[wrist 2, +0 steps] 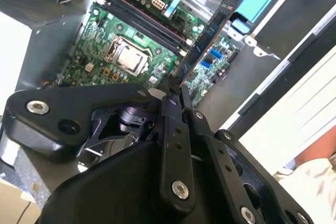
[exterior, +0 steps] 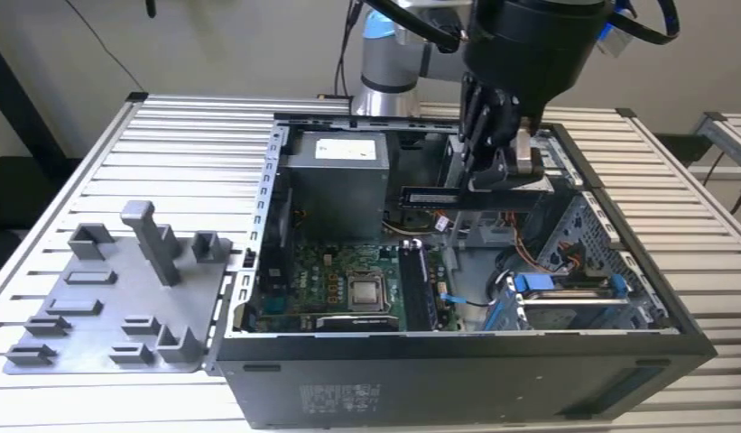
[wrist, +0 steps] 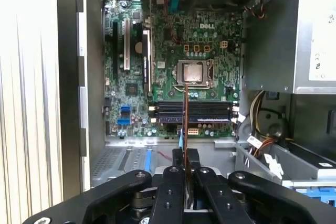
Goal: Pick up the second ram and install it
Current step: 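Pick up the second ram and move it above second insertion slot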
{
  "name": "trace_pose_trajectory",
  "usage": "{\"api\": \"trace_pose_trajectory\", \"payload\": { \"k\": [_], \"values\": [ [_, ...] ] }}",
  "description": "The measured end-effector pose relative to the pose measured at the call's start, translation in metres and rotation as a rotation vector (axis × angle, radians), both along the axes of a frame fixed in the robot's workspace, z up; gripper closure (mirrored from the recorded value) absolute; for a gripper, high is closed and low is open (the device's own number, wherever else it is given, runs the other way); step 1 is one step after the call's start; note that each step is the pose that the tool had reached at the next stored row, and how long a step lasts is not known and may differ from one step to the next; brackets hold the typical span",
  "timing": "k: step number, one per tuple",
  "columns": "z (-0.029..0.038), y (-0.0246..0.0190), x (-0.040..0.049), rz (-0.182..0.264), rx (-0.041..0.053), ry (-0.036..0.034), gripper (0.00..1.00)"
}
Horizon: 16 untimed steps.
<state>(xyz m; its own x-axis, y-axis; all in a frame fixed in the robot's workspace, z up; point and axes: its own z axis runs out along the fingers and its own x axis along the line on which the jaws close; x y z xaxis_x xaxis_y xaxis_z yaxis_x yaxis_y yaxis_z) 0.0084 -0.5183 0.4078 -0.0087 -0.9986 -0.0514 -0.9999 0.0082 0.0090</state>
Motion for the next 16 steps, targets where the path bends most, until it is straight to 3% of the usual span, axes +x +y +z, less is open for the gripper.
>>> {"api": "trace_pose_trajectory", "payload": {
  "k": [9,16],
  "values": [
    [0.0000,0.0009,0.0014,0.000,0.0001,-0.0001,0.86],
    [0.0000,0.0153,0.0014,0.000,0.0000,0.0000,0.86]
  ]
}}
